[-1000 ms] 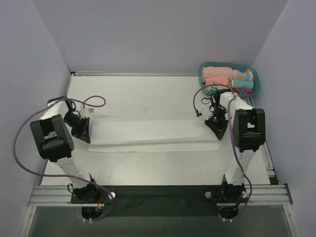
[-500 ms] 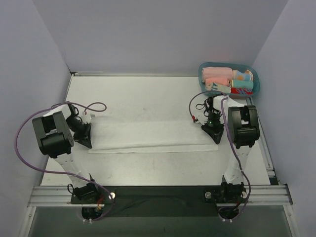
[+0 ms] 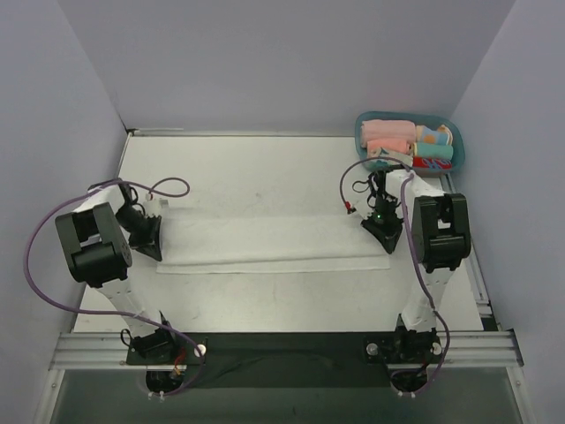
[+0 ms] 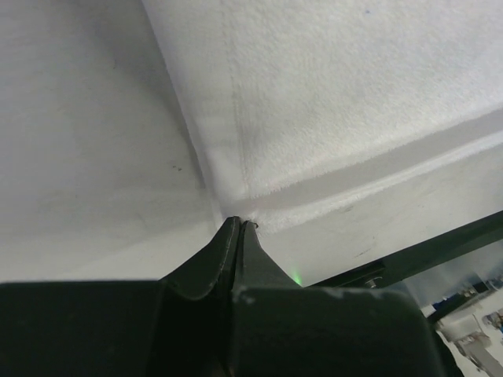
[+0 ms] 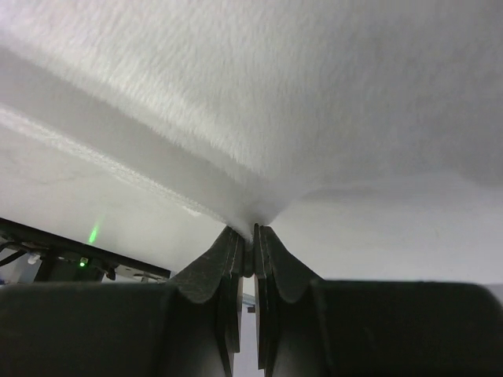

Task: Roll the towels
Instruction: Fold the towel

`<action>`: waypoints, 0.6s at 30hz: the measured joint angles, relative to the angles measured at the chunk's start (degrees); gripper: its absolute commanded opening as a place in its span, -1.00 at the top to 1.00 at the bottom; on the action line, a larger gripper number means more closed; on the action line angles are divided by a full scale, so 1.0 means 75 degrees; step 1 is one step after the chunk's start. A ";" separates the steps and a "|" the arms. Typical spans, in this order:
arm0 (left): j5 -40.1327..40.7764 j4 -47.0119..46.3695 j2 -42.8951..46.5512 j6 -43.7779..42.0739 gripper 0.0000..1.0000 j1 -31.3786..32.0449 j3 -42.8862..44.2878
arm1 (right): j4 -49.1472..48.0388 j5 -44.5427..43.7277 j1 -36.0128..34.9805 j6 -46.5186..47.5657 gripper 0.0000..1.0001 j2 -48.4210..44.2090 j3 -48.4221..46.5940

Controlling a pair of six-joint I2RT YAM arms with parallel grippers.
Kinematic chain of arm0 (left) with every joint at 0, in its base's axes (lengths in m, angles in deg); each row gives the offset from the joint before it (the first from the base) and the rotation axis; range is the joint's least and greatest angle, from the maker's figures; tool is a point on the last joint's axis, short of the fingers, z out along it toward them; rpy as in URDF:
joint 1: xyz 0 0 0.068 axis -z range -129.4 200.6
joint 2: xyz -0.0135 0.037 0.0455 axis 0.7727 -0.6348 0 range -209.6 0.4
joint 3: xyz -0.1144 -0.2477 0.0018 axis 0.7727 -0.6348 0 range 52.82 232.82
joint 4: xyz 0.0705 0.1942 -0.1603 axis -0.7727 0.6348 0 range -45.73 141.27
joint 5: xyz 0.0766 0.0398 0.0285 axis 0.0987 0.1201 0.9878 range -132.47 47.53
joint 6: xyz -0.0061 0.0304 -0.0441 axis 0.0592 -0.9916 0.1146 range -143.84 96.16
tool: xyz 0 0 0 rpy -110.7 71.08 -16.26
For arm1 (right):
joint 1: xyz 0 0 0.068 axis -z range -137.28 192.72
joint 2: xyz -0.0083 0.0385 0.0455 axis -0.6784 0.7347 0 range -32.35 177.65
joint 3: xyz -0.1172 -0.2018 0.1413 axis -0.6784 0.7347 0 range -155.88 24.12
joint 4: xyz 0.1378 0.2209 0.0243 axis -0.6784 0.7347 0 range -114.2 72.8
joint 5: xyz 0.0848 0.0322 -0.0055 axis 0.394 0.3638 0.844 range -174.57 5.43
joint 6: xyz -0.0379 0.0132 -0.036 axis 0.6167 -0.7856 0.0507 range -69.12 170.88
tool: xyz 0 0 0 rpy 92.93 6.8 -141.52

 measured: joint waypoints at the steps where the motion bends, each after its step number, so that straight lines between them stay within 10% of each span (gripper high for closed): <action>1: -0.0015 0.0006 0.0152 -0.0073 1.00 0.0003 0.0000 | 0.0000 0.0015 0.0000 0.0015 1.00 -0.0195 0.0055; 7: -0.0111 -0.0073 0.0819 -0.0358 0.97 0.0000 -0.0195 | -0.0079 0.0079 -0.0009 0.0035 0.87 -0.0799 0.0280; 18: -0.0140 -0.0361 0.0659 -0.0822 0.11 -0.0029 -0.0650 | -0.0510 0.0102 -0.0020 0.0280 0.15 -0.0644 0.1043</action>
